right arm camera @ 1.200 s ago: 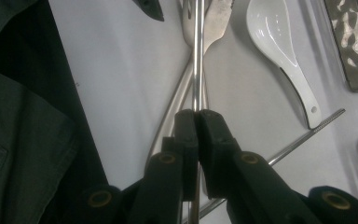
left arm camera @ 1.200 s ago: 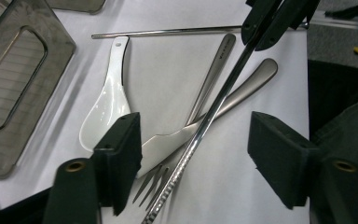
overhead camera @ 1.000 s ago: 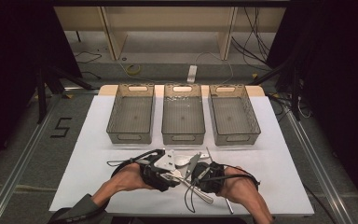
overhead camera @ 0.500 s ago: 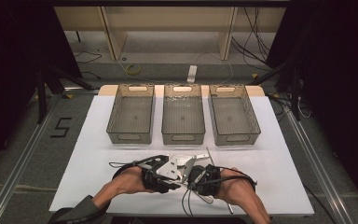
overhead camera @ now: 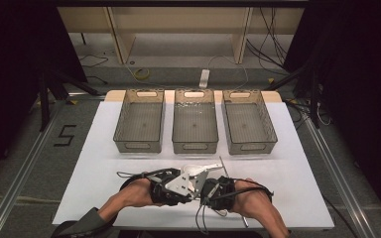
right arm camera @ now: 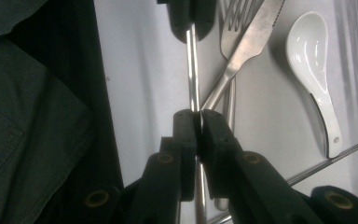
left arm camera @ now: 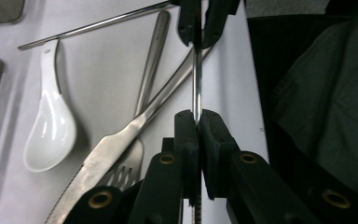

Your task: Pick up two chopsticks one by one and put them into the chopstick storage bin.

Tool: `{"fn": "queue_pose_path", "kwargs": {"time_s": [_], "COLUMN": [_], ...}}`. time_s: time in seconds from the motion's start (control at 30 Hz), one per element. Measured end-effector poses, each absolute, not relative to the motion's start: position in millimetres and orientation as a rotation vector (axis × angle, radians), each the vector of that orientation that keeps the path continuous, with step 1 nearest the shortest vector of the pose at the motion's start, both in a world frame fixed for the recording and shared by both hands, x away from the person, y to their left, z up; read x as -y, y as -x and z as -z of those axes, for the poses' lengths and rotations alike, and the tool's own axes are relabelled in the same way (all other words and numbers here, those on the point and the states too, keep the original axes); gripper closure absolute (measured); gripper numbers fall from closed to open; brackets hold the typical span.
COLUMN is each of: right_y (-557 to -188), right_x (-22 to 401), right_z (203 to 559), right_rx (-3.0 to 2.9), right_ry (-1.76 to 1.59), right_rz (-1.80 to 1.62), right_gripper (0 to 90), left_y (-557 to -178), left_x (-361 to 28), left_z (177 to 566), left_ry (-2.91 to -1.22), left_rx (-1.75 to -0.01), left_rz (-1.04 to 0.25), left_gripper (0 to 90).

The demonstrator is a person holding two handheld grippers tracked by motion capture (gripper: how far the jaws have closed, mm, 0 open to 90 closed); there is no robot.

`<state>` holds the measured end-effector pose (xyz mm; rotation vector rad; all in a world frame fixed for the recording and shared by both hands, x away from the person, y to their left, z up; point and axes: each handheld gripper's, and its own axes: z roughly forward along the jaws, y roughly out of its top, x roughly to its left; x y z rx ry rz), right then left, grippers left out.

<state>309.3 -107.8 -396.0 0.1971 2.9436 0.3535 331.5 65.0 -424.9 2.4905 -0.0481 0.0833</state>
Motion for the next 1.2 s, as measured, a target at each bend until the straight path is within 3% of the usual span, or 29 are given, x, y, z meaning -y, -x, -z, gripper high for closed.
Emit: {"fn": "queue_pose_path", "kwargs": {"time_s": [0.13, 0.17, 0.2, 0.23, 0.27, 0.5, 0.8, 1.2], "right_y": [-309.4, -310.4, -310.4, -311.4, -311.4, -324.0, -327.6, -334.9], "right_x": [110.5, 112.5, 112.5, 116.6, 116.6, 140.0, 160.7, 188.2], "right_z": [393.6, 390.6, 390.6, 385.4, 385.4, 375.1, 368.3, 399.1], "right_rx": [-2.948, -2.942, -2.942, -2.927, -2.927, -2.808, -2.663, -2.636], "right_ry": [-0.212, -0.283, -0.283, -0.339, -0.339, -0.562, -0.764, -1.028], "right_rz": [-0.379, -0.423, -0.423, -0.460, -0.460, -0.634, -0.862, -0.744], "right_gripper": [82.7, 72.6, 72.6, 63.5, 63.5, 41.6, 34.4, 31.6], "left_y": [-330.5, -332.5, -332.5, -336.1, -336.1, -350.5, -363.9, -380.1], "left_x": [-66.0, -67.8, -67.8, -70.2, -70.2, -83.9, -102.8, -128.7], "left_z": [424.7, 425.2, 425.2, 426.0, 426.0, 421.5, 412.6, 404.7], "left_ry": [-2.482, -2.486, -2.486, -2.482, -2.482, -2.445, -2.369, -2.263], "left_rx": [0.050, 0.035, 0.035, -0.004, -0.004, -0.185, -0.371, -0.581], "left_rz": [-0.067, -0.071, -0.071, -0.082, -0.082, -0.142, -0.195, -0.248], "left_gripper": [86.1, 86.1, 86.1, 86.1, 86.1, 86.1, 86.1, 86.1]}}
